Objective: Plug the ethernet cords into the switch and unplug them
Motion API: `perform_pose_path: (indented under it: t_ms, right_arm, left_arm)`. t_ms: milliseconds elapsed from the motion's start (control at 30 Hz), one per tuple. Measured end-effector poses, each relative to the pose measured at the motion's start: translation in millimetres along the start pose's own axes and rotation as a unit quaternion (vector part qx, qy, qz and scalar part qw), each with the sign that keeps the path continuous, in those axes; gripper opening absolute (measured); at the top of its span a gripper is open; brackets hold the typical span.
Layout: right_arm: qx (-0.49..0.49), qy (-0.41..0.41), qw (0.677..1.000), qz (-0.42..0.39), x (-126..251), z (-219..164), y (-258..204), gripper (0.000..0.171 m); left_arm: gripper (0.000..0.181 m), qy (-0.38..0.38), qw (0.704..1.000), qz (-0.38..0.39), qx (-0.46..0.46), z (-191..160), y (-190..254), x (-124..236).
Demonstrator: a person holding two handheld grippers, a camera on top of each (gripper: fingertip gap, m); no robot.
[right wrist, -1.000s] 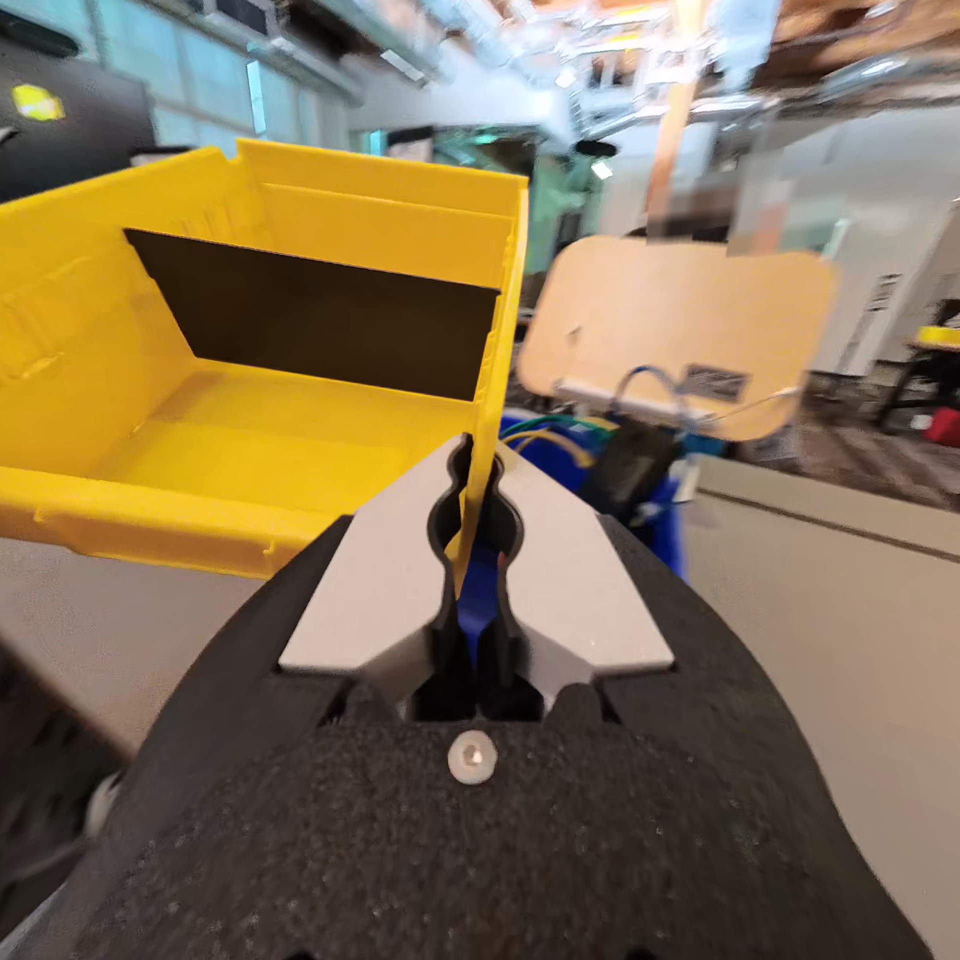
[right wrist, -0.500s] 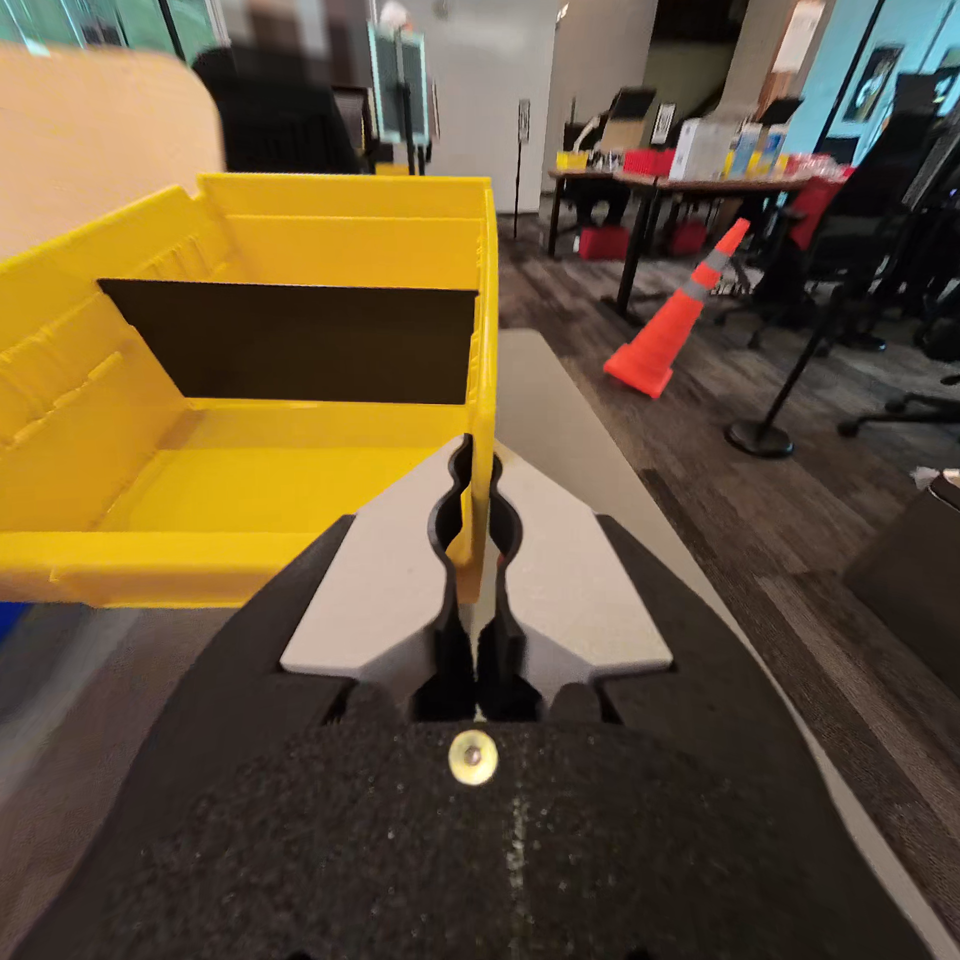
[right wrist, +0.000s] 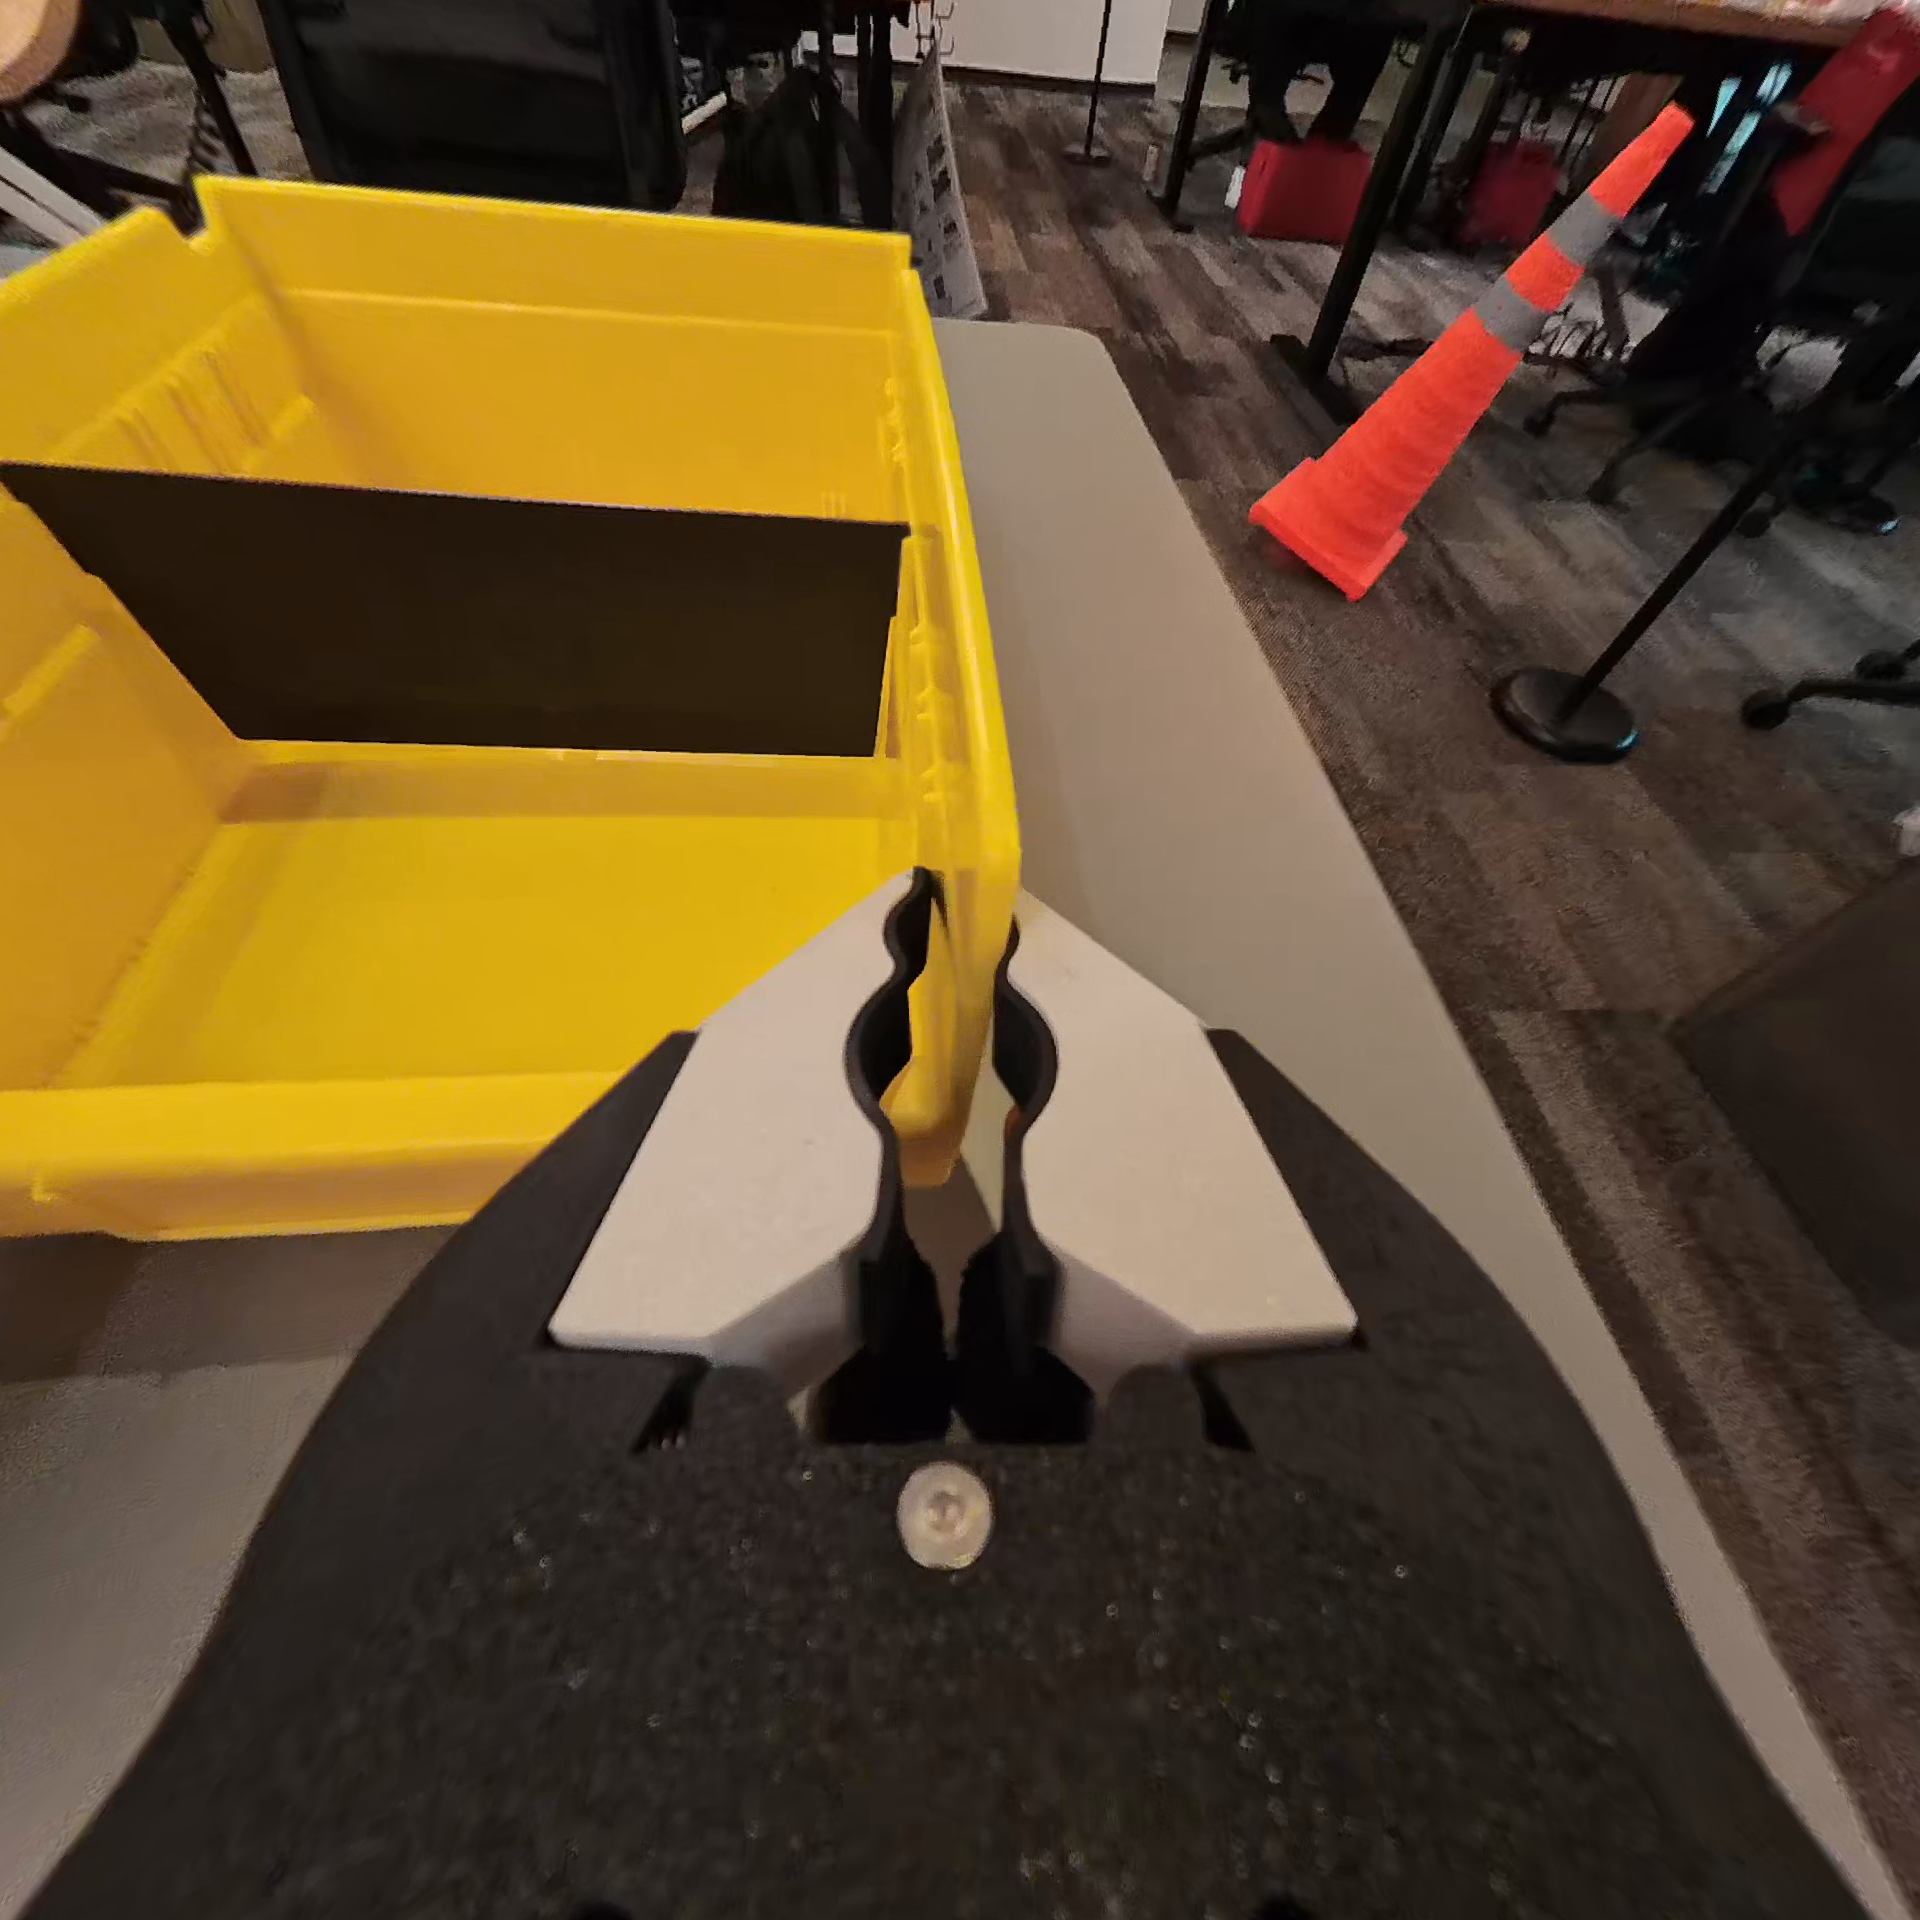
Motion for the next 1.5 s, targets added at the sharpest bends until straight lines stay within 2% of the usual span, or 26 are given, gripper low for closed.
perform_pose_path:
  t_ms: [33,133,200,233,300,367,433,467,533,600,667,733,933,1067,1167,1333,1400,1500]
  right_arm:
    - [0.014,0.005,1.0,-0.005,3,2,0,0.008]
    - [-0.001,0.057,0.998,-0.041,22,20,2,0.013]
    - [-0.032,0.095,0.994,-0.043,40,42,-7,0.028]
    - [-0.045,0.108,0.993,-0.026,48,53,-20,0.029]
    - [-0.041,0.131,0.99,0.045,62,71,-69,0.034]
    - [-0.032,0.129,0.981,0.142,73,76,-139,0.042]
    - [-0.048,0.097,0.966,0.235,79,65,-211,0.049]
    - [-0.07,0.068,0.963,0.252,76,55,-237,0.05]
    - [-0.089,0.035,0.965,0.242,66,38,-267,0.051]
    - [-0.062,0.027,0.973,0.222,55,31,-285,0.05]
    - [-0.013,0.009,0.984,0.177,45,24,-299,0.03]
    - [-0.002,-0.01,0.99,0.143,40,21,-311,0.005]
    - [-0.028,-0.005,0.994,0.105,52,36,-358,0.004]
    - [-0.021,0.048,0.994,0.1,62,46,-426,0.004]
    - [-0.004,0.057,0.993,0.107,66,54,-483,0.005]
    - [-0.024,0.005,0.988,0.153,49,49,-546,0.005]
    - [-0.026,-0.017,0.983,0.182,45,42,-560,0.008]
    - [-0.027,-0.005,0.976,0.215,43,43,-561,0.015]
  left_arm:
    - [0.01,0.027,0.999,-0.023,0.001,13,-4,21]
    - [0.022,0.079,0.996,0.003,-0.026,43,-51,82]
    - [0.029,0.09,0.993,0.067,-0.035,49,-102,117]
    - [0.033,0.09,0.989,0.109,-0.039,46,-129,133]
    - [0.037,0.081,0.973,0.206,-0.059,30,-179,159]
    - [0.044,0.051,0.959,0.274,-0.051,5,-214,172]
    - [0.046,0.022,0.966,0.259,-0.013,-19,-230,171]
    - [0.05,0.001,0.969,0.249,0.005,-28,-235,166]
    - [0.049,-0.036,0.973,0.226,0.03,-42,-242,156]
    - [0.04,-0.046,0.979,0.194,0.045,-50,-242,150]
    - [0.027,-0.046,0.984,0.166,0.051,-52,-241,148]
    - [0.011,-0.054,0.981,0.181,0.046,-50,-245,150]
    - [0.004,-0.07,0.975,0.208,0.014,-39,-284,169]
    - [0.004,-0.038,0.973,0.226,-0.033,-29,-344,201]
    - [0.004,-0.032,0.973,0.229,-0.022,-31,-394,229]
    - [0.003,-0.044,0.967,0.251,-0.002,-40,-449,260]
    - [0.004,-0.051,0.964,0.262,-0.011,-47,-463,264]
    - [0.005,-0.047,0.962,0.268,0.009,-55,-469,264]
Point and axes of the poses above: each gripper's, where its closed fingertips meet, x back along the fingers, z out of its top, y = z × x across the jaws, the point moved 9 cm from there along x, back along the fingers, and after that the axes turned 6 degrees about y, right-handed, at the moved point
